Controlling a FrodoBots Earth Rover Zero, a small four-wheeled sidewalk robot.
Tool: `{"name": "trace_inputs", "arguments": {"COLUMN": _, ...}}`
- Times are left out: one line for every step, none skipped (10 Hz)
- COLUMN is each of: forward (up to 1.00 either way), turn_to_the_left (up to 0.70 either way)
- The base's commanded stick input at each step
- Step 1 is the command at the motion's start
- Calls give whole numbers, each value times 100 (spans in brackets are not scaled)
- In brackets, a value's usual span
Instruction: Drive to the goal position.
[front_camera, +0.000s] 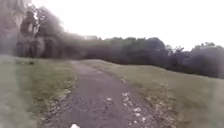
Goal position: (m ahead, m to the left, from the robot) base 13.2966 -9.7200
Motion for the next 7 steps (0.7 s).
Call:
{"name": "trace_inputs", "arguments": {"forward": 100, "turn_to_the_left": 5}}
{"name": "trace_inputs", "arguments": {"forward": 100, "turn_to_the_left": 0}}
{"name": "trace_inputs", "arguments": {"forward": 100, "turn_to_the_left": 0}}
{"name": "trace_inputs", "arguments": {"forward": 100, "turn_to_the_left": 0}}
{"name": "trace_inputs", "arguments": {"forward": 100, "turn_to_the_left": 16}}
{"name": "trace_inputs", "arguments": {"forward": 100, "turn_to_the_left": 28}}
{"name": "trace_inputs", "arguments": {"forward": 100, "turn_to_the_left": 22}}
